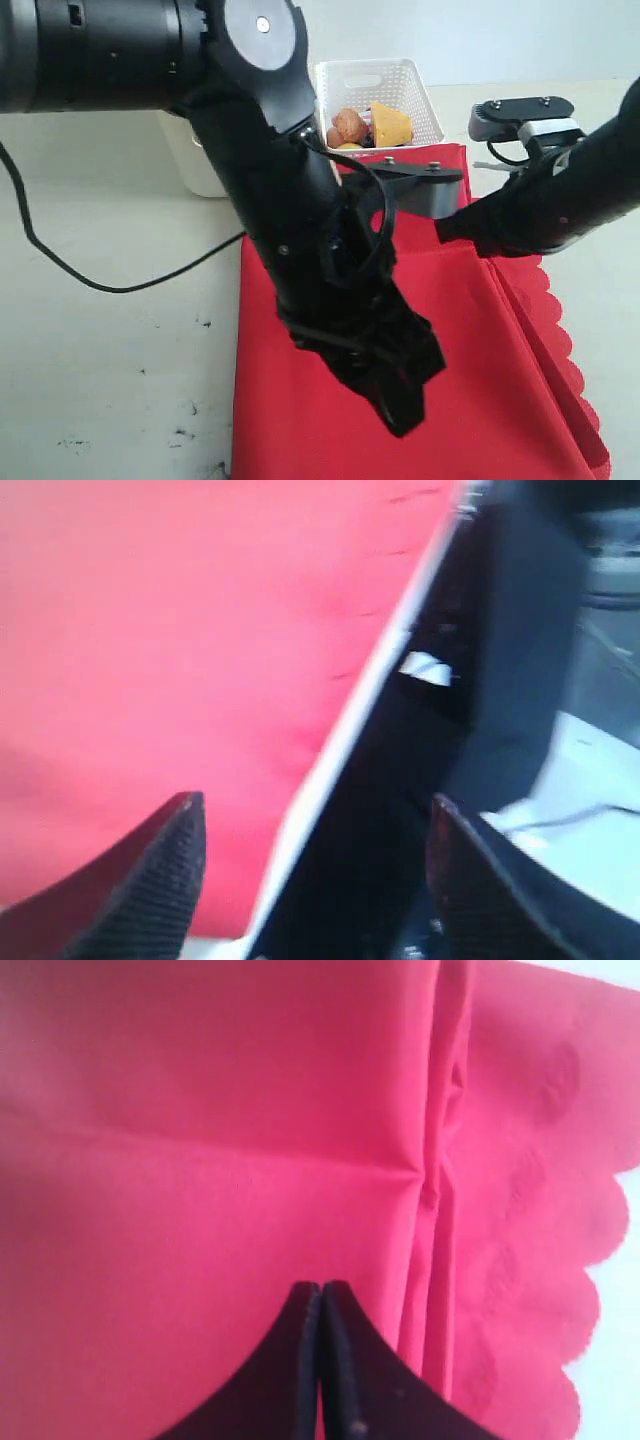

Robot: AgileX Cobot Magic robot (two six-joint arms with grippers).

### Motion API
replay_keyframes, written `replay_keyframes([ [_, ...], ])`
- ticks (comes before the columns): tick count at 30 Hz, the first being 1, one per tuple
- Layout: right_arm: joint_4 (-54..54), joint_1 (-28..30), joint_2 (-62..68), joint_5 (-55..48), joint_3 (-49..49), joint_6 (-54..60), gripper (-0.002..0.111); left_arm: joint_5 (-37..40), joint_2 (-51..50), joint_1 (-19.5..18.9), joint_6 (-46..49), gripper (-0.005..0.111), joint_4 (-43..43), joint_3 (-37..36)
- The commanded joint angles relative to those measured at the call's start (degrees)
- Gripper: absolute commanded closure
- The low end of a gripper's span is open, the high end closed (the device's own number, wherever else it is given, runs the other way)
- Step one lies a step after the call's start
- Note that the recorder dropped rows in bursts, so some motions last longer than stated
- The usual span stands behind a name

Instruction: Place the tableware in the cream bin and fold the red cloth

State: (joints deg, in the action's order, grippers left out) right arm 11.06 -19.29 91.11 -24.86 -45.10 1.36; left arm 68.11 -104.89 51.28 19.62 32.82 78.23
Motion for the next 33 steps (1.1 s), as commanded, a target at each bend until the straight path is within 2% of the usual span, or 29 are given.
replay_keyframes([
  [1,2.06,0.05,6.51,1.09,-5.84,2.25,0.108,-2.36,1.80,-1.02,-12.75,0.045,-13.05,-0.87],
  [5,2.16,0.05,14.24,0.39,-11.49,2.14,0.108,-3.64,1.94,-1.27,-22.22,0.045,-25.48,-0.87],
  [10,0.01,0.14,19.51,-2.39,-10.57,-0.72,0.108,-5.24,1.94,-3.91,-28.25,0.045,-32.82,-0.87],
  [14,-10.65,0.14,17.61,-2.01,-3.11,-12.49,0.108,-7.49,1.94,-6.81,-29.04,0.045,-33.55,-0.87],
  [18,-15.45,0.14,13.18,-1.90,3.24,-17.54,0.108,-10.03,1.94,-8.86,-30.67,0.045,-34.50,-0.87],
  [25,-36.25,0.57,7.98,-10.03,4.19,-30.61,0.108,-10.27,5.23,-10.88,-34.79,0.045,-40.23,-0.87],
  [33,-38.07,9.37,8.22,-9.22,4.19,-31.18,0.108,-9.25,12.12,-13.61,-34.88,0.045,-40.35,-0.87],
])
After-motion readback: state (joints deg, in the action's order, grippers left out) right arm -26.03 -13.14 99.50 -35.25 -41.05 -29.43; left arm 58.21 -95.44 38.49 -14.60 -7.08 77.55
